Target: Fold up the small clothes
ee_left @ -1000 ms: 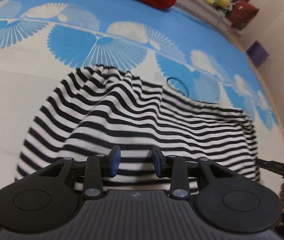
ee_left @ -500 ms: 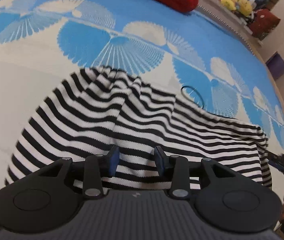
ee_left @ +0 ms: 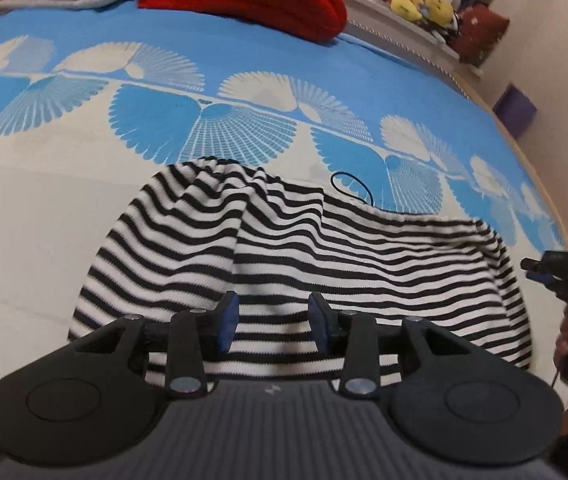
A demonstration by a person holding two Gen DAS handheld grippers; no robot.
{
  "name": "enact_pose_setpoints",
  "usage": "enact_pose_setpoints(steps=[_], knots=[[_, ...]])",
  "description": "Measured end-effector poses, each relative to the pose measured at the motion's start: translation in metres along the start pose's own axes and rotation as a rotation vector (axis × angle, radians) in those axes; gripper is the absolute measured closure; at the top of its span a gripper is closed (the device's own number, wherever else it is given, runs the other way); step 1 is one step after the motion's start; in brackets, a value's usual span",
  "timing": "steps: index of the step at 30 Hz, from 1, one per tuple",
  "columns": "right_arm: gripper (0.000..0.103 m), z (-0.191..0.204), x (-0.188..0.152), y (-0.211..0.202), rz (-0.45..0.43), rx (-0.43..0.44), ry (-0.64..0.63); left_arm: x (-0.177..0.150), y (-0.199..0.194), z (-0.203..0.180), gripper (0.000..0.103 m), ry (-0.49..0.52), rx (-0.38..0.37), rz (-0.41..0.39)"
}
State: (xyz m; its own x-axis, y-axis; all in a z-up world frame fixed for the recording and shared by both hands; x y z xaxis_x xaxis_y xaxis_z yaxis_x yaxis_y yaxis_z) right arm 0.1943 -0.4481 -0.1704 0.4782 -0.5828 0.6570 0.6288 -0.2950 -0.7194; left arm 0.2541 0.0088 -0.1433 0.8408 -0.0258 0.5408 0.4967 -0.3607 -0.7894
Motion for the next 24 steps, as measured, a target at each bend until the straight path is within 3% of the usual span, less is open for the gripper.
enact_pose_setpoints(steps=[6, 9, 11, 14, 19, 24], knots=[[0.049, -0.001, -0.007, -0.095, -0.103, 0.197, -0.107, -0.014, -0.025, 0.010, 0.061, -0.029, -0.009, -0.025], [0.047, -0.014, -0.025, -0.127, -0.125, 0.227, -0.180, -0.025, -0.035, 0.009, 0.061, 0.019, 0.015, -0.026], [0.047, -0.025, -0.034, -0.141, -0.085, 0.232, -0.178, -0.033, -0.041, 0.010, 0.061, 0.041, 0.033, -0.021], [0.047, -0.039, -0.037, -0.161, -0.119, 0.257, -0.175, -0.043, -0.048, 0.013, 0.061, 0.029, 0.060, -0.023], [0.045, -0.056, -0.040, -0.170, -0.172, 0.226, -0.214, -0.045, -0.059, 0.027, 0.060, -0.138, 0.032, -0.036], [0.044, -0.077, -0.035, -0.166, -0.152, 0.216, -0.153, -0.054, -0.043, 0.055, 0.053, -0.350, 0.023, 0.095]])
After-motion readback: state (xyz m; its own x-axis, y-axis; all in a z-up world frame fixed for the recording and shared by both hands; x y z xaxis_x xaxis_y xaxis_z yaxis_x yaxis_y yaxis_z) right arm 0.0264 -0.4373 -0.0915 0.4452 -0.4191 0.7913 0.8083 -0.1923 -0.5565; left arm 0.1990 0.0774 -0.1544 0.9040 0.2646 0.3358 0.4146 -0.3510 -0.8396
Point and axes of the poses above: each gripper's, at about its wrist camera, not at the fingertips, and y roughly the way its jaws point, z to its left, x to its top, the point moved 2 cm from there along y, roughly the way its jaws point, and after that the axes turned 2 degrees about y, right-handed, at the moved point
